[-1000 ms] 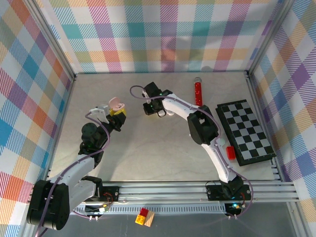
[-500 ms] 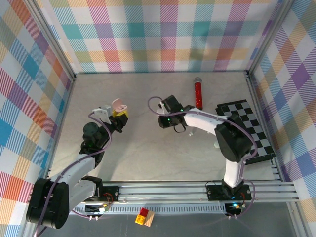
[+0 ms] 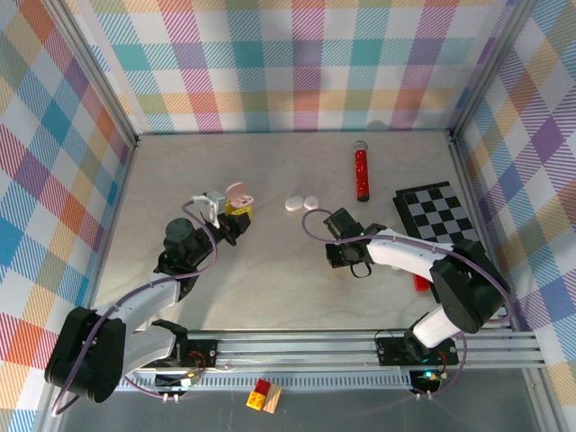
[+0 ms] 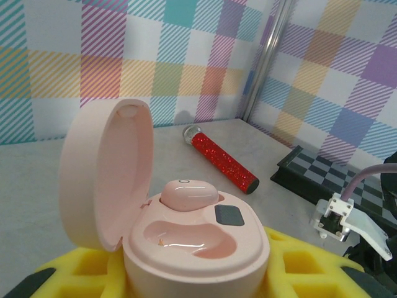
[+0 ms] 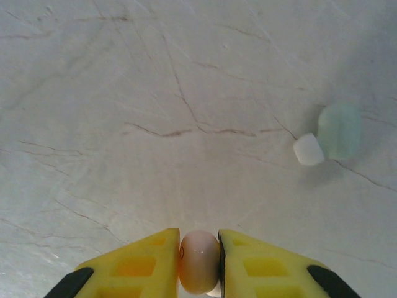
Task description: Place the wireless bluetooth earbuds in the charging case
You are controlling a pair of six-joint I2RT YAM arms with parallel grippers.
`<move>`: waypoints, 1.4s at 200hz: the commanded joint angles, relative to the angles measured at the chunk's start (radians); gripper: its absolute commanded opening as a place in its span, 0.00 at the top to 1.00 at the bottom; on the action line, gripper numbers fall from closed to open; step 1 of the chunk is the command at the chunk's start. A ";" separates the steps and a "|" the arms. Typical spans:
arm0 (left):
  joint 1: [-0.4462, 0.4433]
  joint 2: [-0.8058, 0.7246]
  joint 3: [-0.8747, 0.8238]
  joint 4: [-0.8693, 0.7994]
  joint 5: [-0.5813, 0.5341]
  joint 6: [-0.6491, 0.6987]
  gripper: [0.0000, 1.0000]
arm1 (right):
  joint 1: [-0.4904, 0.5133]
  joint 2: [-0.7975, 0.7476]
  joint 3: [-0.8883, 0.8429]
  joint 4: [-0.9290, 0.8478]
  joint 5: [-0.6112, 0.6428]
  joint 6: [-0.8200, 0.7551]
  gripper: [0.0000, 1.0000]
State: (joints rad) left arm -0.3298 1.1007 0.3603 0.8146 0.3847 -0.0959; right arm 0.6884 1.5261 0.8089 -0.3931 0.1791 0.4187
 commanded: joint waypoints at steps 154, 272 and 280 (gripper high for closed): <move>-0.011 -0.011 0.025 0.034 0.004 0.037 0.66 | 0.127 0.172 0.232 -0.353 0.323 0.117 0.61; -0.011 -0.007 0.034 0.027 0.006 0.039 0.66 | 0.189 0.336 0.322 -0.460 0.411 0.124 0.72; -0.011 -0.006 0.035 0.026 0.006 0.039 0.66 | 0.189 0.340 0.322 -0.460 0.410 0.121 0.72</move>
State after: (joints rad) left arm -0.3317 1.1023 0.3637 0.8139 0.3836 -0.0772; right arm 0.8719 1.8473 1.1130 -0.8127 0.5663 0.5343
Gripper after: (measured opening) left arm 0.360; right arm 0.282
